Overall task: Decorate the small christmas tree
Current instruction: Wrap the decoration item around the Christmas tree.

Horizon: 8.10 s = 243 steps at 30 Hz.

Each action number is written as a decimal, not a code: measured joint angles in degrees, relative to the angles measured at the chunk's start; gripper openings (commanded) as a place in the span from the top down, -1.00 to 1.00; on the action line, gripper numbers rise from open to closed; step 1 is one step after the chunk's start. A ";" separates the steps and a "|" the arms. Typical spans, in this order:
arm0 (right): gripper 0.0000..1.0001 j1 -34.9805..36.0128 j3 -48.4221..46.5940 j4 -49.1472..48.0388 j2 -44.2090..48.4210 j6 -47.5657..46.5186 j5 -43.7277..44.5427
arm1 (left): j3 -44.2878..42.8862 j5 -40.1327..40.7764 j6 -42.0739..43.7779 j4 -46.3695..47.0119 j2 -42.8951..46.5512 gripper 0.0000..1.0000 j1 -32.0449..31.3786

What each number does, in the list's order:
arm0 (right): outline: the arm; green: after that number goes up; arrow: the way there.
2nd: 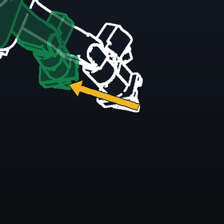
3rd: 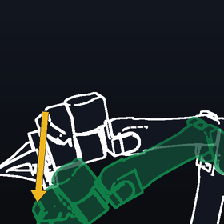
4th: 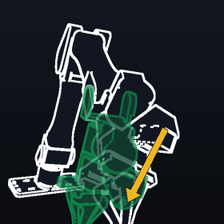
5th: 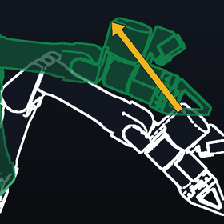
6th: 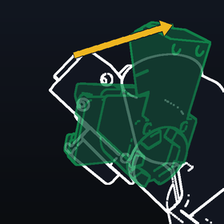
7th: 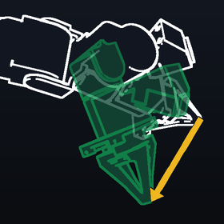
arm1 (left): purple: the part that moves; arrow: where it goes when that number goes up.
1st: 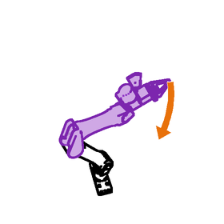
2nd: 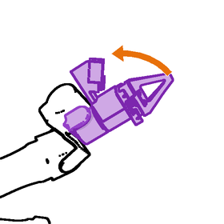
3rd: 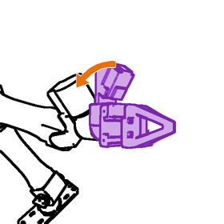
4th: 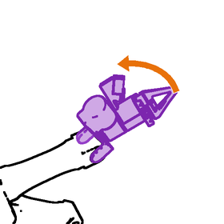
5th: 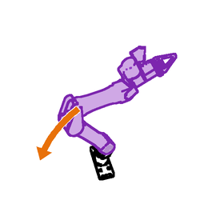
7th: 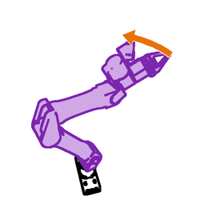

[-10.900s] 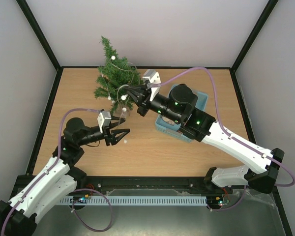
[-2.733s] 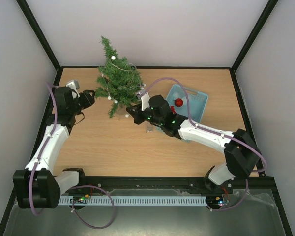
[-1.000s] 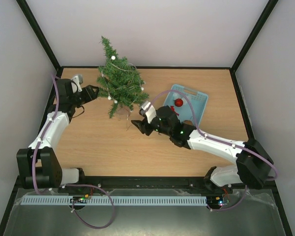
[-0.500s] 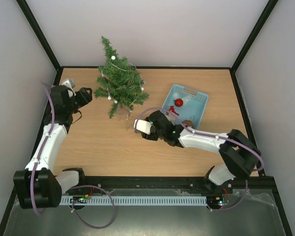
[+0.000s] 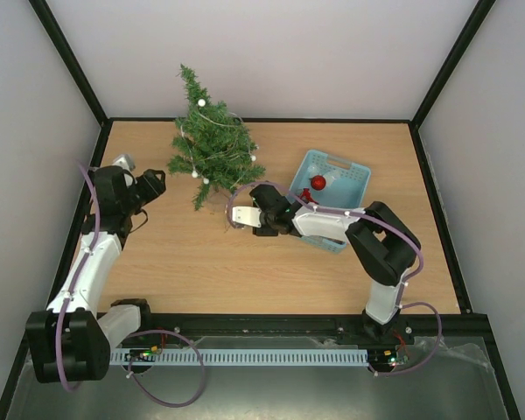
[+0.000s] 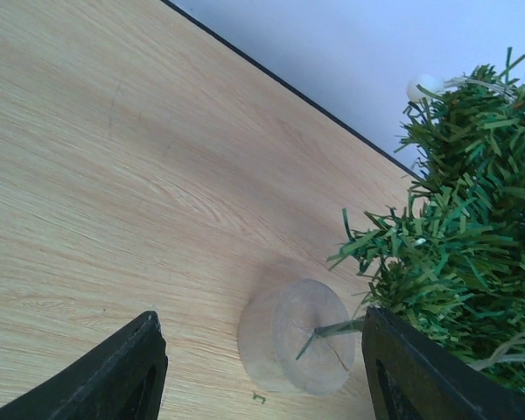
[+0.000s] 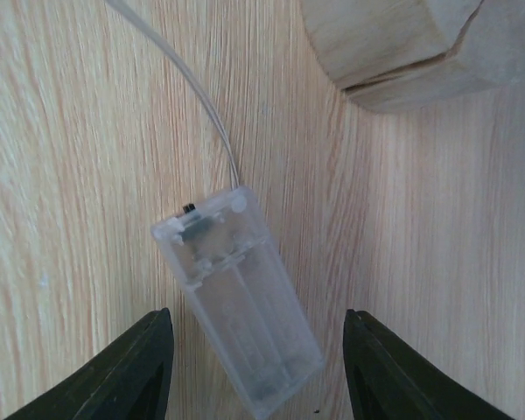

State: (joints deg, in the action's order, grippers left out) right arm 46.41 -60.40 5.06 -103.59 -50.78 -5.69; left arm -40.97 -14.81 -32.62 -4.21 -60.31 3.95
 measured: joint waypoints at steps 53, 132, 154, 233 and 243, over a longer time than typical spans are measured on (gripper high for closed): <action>-0.18 2.69 -8.44 13.35 -3.26 7.52 -20.02 | 6.67 -5.40 -1.73 -3.06 3.21 -0.26 -1.53; 0.37 11.37 8.44 -20.76 16.02 43.71 -23.76 | 7.48 -28.68 17.33 -7.72 24.26 -0.08 -8.87; 0.35 11.37 8.44 -20.81 16.04 43.71 -25.46 | 7.17 -30.42 26.80 -8.26 20.41 0.48 -10.62; -0.08 11.43 33.64 -27.85 52.96 52.04 3.96 | 5.20 -7.50 44.39 54.55 -23.54 0.95 1.22; -0.08 11.43 32.81 -27.65 52.35 51.63 5.38 | 4.44 -15.23 36.65 67.12 -35.17 0.93 -0.63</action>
State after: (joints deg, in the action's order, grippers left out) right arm 57.84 -27.59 -22.59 -51.24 0.84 -0.32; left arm -36.53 -30.04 4.03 62.92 -95.48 3.31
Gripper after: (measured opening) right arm 0.539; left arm 0.035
